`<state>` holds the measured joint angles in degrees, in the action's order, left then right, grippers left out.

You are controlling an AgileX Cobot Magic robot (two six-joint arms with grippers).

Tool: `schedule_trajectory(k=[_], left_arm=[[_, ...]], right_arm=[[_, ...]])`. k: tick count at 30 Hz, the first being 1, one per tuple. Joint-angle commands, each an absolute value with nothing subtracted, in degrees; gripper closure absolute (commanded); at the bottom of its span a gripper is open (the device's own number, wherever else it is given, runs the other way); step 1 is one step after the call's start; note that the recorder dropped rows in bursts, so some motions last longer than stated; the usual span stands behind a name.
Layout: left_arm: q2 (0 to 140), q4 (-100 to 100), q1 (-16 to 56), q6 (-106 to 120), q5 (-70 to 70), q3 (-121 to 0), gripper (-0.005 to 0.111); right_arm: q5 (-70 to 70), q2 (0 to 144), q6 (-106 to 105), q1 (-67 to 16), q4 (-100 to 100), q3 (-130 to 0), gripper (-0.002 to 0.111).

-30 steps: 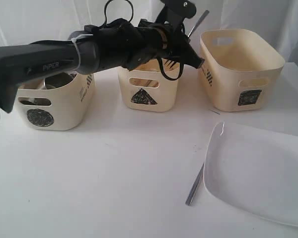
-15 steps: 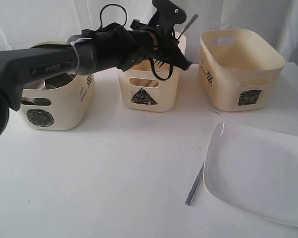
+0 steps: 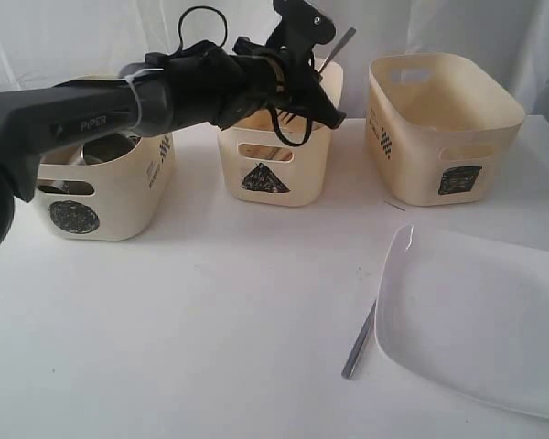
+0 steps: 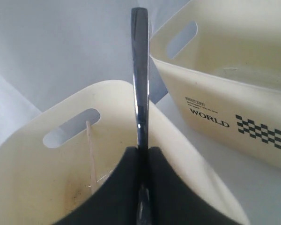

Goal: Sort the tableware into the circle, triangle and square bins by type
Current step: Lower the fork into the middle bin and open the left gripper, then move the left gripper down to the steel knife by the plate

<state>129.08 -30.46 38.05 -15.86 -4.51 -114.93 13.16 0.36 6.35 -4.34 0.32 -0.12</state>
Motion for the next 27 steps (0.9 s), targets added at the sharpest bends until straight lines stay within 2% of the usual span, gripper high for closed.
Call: schedule_trajectory(k=[1,5,27], left_arm=[[128.56,-30.48,37.85,-17.16,-4.25,-115.42,0.080],[128.33,-30.35,37.85,-20.33,-4.25,-115.42,0.070],[120.30,-26.02,41.94,-17.49,20.16,-113.96,0.070]], right_arm=[[12.66,0.00,6.19,-3.97,0.40,0.00,0.108],[12.66,0.00,6.19,-3.97,0.40,0.00,0.108],[12.66,0.00,6.19,-3.97,0.40,0.00,0.108]])
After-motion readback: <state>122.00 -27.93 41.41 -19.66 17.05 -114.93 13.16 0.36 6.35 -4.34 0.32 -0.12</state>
